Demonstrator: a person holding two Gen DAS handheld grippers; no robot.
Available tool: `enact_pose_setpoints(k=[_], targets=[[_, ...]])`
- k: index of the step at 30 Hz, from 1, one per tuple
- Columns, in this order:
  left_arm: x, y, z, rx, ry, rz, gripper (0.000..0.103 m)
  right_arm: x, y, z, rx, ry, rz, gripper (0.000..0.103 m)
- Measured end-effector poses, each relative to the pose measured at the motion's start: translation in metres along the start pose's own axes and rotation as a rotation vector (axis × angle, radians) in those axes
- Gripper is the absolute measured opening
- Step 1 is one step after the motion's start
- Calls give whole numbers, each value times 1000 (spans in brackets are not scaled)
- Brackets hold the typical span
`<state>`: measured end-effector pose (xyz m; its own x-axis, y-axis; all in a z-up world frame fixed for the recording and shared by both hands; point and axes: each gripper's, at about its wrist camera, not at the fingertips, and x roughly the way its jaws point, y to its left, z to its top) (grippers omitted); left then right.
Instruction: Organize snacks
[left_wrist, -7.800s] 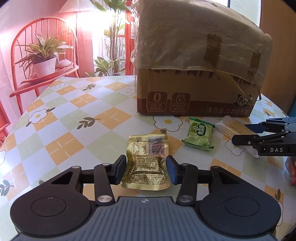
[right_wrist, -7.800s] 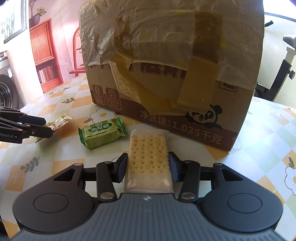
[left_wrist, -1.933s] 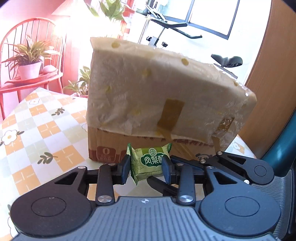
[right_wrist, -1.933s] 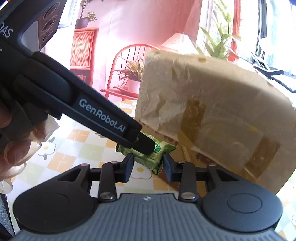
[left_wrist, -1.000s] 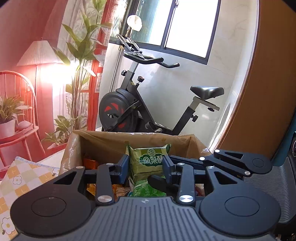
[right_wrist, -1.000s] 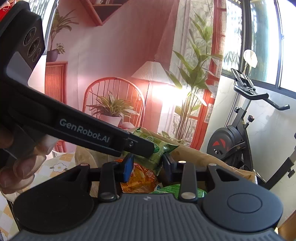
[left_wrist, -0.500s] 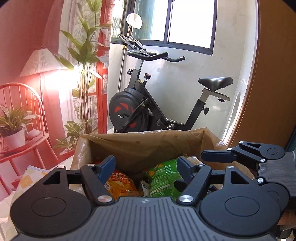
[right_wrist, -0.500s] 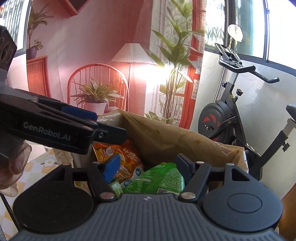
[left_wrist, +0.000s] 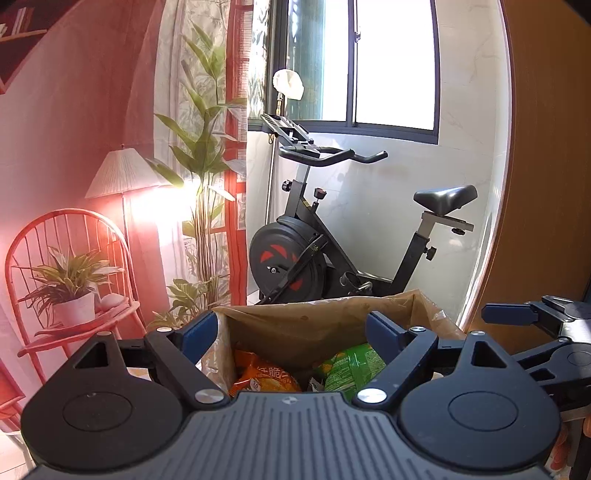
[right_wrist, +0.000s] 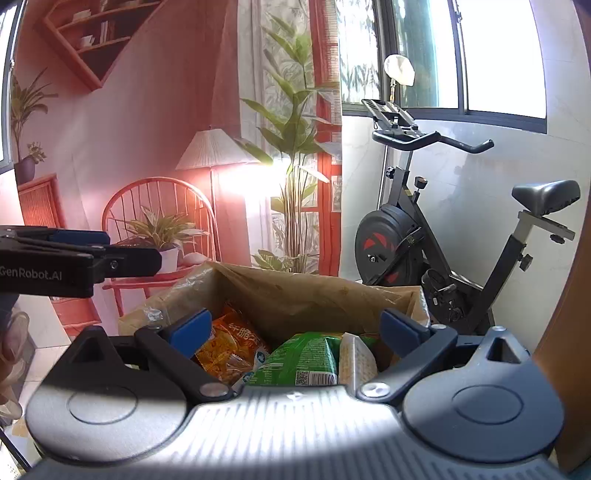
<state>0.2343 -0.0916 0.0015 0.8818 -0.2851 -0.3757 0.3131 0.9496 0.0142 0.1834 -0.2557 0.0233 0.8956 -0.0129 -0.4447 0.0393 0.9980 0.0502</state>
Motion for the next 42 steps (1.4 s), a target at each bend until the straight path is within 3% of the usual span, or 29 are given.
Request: enact_pose_setpoints(k=[5, 11, 23, 42], targets=[[-25, 7, 3, -53, -17, 88, 90, -29, 5, -3, 37, -26, -41, 100], [-50, 5, 1, -42, -24, 166, 94, -56, 7, -8, 106, -40, -55, 100], [-79, 10, -18, -84, -8, 225, 95, -70, 14, -10, 99, -36, -64, 100], [-88, 13, -25, -112, 16, 253, 95, -64, 16, -22, 105, -5, -65, 100]])
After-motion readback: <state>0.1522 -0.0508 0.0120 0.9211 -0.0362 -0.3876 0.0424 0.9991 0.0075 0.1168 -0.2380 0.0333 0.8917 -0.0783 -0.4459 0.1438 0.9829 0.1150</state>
